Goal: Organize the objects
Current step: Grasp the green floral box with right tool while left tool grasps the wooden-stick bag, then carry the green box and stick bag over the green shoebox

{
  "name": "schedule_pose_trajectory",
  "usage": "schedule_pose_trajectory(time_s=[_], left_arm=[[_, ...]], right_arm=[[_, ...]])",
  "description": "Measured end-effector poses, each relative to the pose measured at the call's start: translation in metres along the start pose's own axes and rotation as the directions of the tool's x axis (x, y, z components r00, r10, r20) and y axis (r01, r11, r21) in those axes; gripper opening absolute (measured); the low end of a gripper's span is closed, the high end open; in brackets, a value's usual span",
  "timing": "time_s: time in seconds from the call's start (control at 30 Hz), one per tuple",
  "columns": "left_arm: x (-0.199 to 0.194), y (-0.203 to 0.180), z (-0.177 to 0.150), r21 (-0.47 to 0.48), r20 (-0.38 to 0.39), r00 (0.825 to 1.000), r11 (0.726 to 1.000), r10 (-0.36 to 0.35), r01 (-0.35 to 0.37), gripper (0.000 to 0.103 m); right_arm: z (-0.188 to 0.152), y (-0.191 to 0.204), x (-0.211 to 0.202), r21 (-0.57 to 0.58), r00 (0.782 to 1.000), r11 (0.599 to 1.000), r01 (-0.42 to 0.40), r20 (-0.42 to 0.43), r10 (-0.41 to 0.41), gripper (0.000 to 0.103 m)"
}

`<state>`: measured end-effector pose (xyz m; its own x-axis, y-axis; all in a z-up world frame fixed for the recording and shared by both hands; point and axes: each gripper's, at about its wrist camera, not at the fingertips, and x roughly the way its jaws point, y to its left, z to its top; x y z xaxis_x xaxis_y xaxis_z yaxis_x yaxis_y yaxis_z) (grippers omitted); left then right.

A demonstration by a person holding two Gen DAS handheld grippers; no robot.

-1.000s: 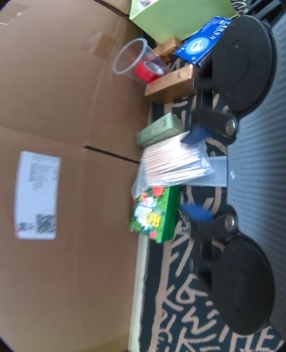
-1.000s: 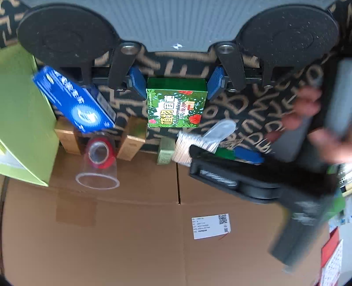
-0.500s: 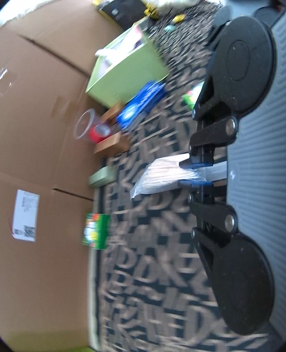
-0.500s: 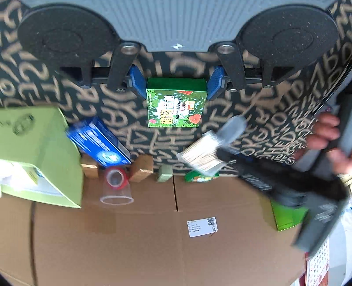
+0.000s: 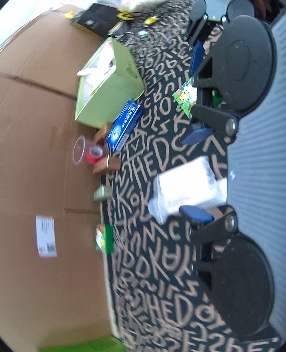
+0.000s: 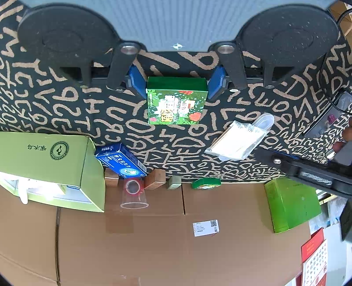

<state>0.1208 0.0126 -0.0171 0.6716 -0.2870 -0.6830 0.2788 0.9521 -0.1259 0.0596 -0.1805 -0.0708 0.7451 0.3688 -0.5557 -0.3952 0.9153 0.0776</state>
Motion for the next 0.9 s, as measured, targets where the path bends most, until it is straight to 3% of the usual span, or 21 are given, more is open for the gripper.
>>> schedule_pose_trajectory(time_s=[0.07,0.2,0.27,0.3,0.37,0.4,0.5,0.6,0.67,0.73,0.8,0.9], left_arm=[[0.013,-0.011,0.001,0.048,0.009,0.999,0.998,0.051,-0.052,0.076],[0.04,-0.014,0.003,0.049,-0.038,0.998,0.998,0.042,-0.04,0.073],[0.044,-0.02,0.003,0.128,-0.017,0.997,0.989,0.077,-0.074,0.045],[0.046,-0.022,0.004,0.143,-0.023,0.996,0.987,0.081,-0.077,0.04],[0.044,-0.017,0.005,0.112,-0.077,0.997,0.994,-0.003,0.012,0.021],[0.043,-0.015,0.005,0.089,-0.093,0.995,0.995,-0.045,0.053,0.021],[0.04,-0.016,0.001,0.114,-0.095,0.994,0.991,-0.06,0.07,0.021],[0.045,-0.018,0.001,0.102,-0.08,0.995,0.993,-0.055,0.063,0.037],[0.051,-0.021,0.003,0.104,-0.078,0.996,0.993,-0.045,0.053,0.054],[0.058,-0.026,0.006,0.117,-0.074,0.997,0.992,-0.035,0.044,0.06],[0.064,-0.033,0.007,0.145,-0.072,0.997,0.989,-0.018,0.029,0.06],[0.064,-0.04,0.009,0.191,-0.085,0.996,0.981,-0.002,0.019,0.04]], right_arm=[[-0.001,0.001,-0.001,-0.002,1.0,1.0,-0.004,0.0,0.004,0.066],[-0.001,-0.001,-0.003,0.008,1.0,1.0,0.002,-0.002,-0.002,0.068],[-0.001,-0.002,-0.002,0.012,1.0,1.0,0.002,-0.003,-0.002,0.069],[-0.001,-0.002,-0.001,0.013,1.0,1.0,0.0,-0.005,0.0,0.069],[-0.002,-0.002,0.002,0.012,1.0,1.0,-0.002,-0.01,0.002,0.069],[-0.002,-0.002,0.004,0.012,1.0,1.0,-0.003,-0.015,0.003,0.069],[-0.002,-0.003,0.009,0.016,1.0,1.0,-0.007,-0.023,0.007,0.069],[0.0,-0.005,0.012,0.024,1.0,1.0,-0.012,-0.018,0.013,0.069],[0.002,-0.005,0.014,0.021,1.0,1.0,-0.009,-0.02,0.009,0.069],[0.003,-0.004,0.014,0.01,1.0,1.0,-0.004,-0.022,0.004,0.069],[0.003,-0.004,0.013,0.004,1.0,1.0,-0.003,-0.02,0.003,0.07],[0.004,-0.006,0.014,0.012,1.0,1.0,0.003,-0.02,-0.003,0.071]])
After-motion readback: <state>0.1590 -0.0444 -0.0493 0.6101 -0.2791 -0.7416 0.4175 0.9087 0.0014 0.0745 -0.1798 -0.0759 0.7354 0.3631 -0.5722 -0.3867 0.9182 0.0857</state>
